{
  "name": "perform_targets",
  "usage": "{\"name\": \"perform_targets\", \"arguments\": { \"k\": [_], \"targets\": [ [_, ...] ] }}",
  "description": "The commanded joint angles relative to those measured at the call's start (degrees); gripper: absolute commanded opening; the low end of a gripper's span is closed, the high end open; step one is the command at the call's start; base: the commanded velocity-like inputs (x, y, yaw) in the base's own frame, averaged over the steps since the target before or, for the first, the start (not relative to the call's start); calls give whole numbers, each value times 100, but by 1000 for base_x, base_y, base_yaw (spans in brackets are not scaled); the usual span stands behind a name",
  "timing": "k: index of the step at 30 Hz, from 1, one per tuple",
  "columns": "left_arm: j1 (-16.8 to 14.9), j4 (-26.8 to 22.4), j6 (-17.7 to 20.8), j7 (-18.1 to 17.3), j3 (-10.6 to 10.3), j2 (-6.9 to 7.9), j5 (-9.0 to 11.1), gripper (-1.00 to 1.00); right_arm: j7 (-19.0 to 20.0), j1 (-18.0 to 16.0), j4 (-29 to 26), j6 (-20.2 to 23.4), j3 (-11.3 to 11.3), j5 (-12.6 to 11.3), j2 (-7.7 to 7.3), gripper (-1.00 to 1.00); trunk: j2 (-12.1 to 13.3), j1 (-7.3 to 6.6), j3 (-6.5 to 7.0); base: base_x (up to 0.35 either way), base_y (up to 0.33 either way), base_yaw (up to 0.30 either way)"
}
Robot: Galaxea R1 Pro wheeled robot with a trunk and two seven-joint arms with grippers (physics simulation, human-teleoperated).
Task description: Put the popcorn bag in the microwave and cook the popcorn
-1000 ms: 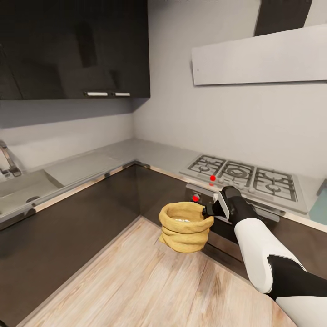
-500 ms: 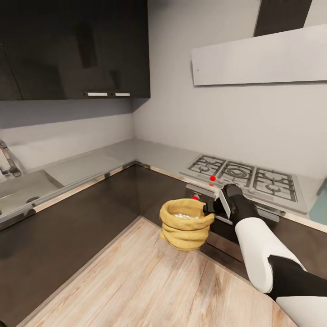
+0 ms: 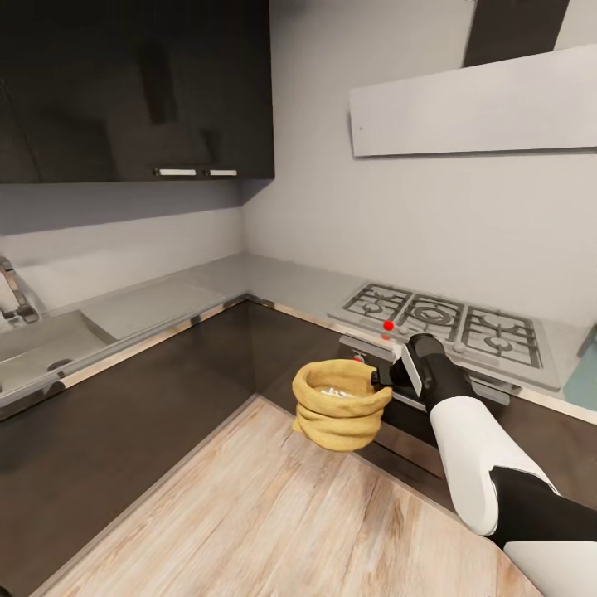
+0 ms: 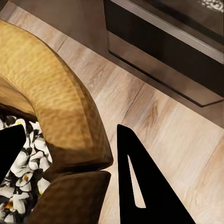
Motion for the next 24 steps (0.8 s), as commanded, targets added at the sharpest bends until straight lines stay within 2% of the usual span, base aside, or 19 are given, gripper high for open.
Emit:
{"name": "perform_targets", "arguments": {
  "k": [1, 24],
  "targets": [
    [2, -7, -9, 1, 7, -1, 33, 100, 46, -4, -11, 18, -38, 56, 8, -100, -4, 0, -4, 0, 0, -94],
    [0, -7, -9, 1, 0, -10, 33, 100, 19, -4, -50, 18, -39, 81, 8, -100, -4, 0, 69, 0, 0, -218]
  ]
}}
